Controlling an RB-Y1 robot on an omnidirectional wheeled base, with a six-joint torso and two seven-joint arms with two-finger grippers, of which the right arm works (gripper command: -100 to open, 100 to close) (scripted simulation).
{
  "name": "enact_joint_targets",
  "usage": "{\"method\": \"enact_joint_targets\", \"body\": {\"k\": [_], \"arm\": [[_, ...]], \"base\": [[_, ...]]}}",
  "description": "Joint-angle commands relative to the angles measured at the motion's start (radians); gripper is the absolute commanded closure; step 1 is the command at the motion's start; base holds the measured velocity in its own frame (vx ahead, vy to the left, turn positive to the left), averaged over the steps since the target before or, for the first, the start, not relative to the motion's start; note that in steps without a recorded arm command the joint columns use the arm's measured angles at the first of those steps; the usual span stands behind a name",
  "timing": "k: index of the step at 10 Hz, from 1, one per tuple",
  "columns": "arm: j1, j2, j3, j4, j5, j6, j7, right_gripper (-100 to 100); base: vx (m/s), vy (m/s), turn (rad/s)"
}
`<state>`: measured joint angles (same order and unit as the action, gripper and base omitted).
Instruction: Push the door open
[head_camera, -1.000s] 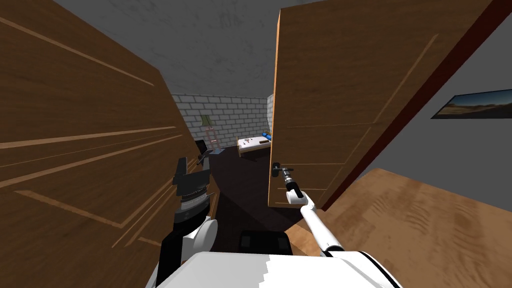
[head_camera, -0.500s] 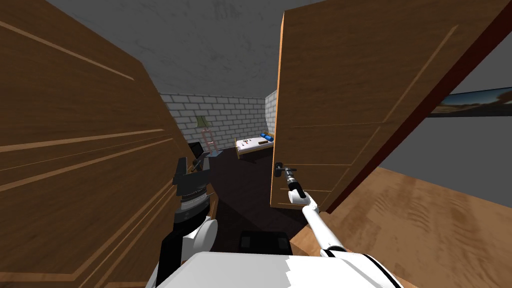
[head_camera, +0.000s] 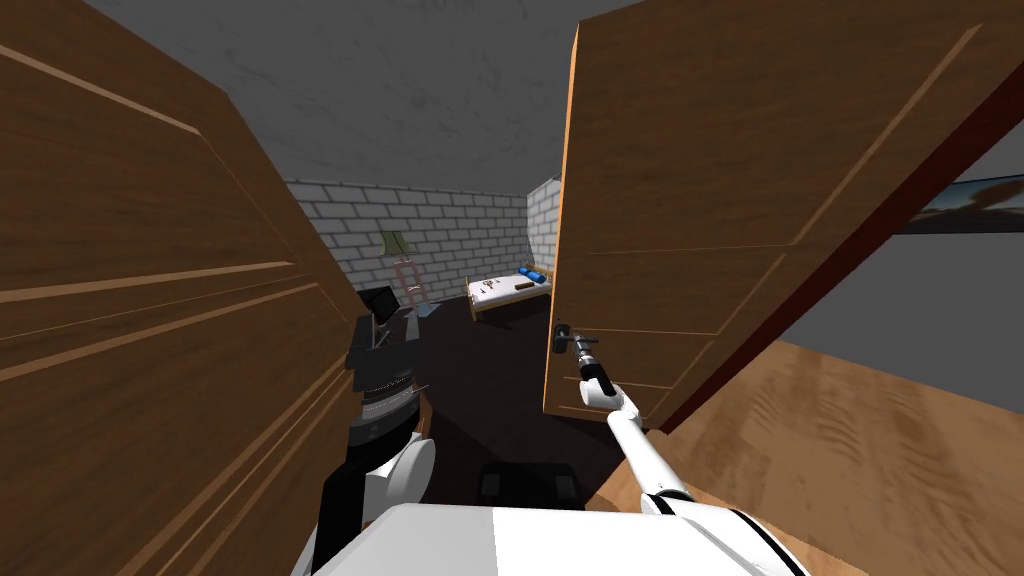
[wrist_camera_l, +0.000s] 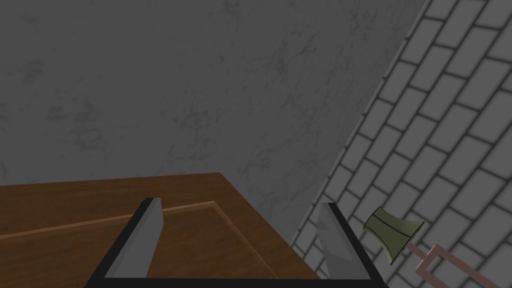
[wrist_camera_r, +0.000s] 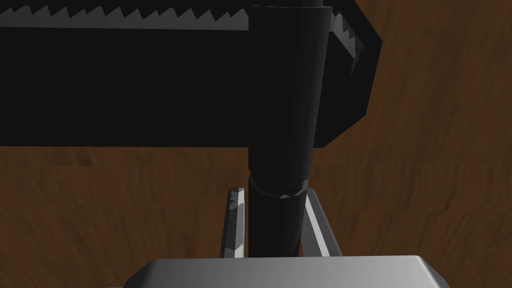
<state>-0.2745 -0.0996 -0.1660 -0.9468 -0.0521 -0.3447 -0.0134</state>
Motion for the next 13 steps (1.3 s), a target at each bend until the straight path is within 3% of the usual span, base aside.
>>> {"method": "enact_joint_targets", "body": {"k": [1, 9, 13], "arm": [[0.0, -0.002, -0.011, 0.001, -0.002, -0.001, 0.003, 100], [-0.001, -0.024, -0.109, 0.015, -0.022, -0.006, 0.027, 100], [0.005, -0.028, -0.129, 0.013, -0.026, -0.002, 0.032, 100]], "base": [[0.126, 0.044, -0.046], [0.194, 0.104, -0.081], [0.143, 0.07, -0.048]]}}
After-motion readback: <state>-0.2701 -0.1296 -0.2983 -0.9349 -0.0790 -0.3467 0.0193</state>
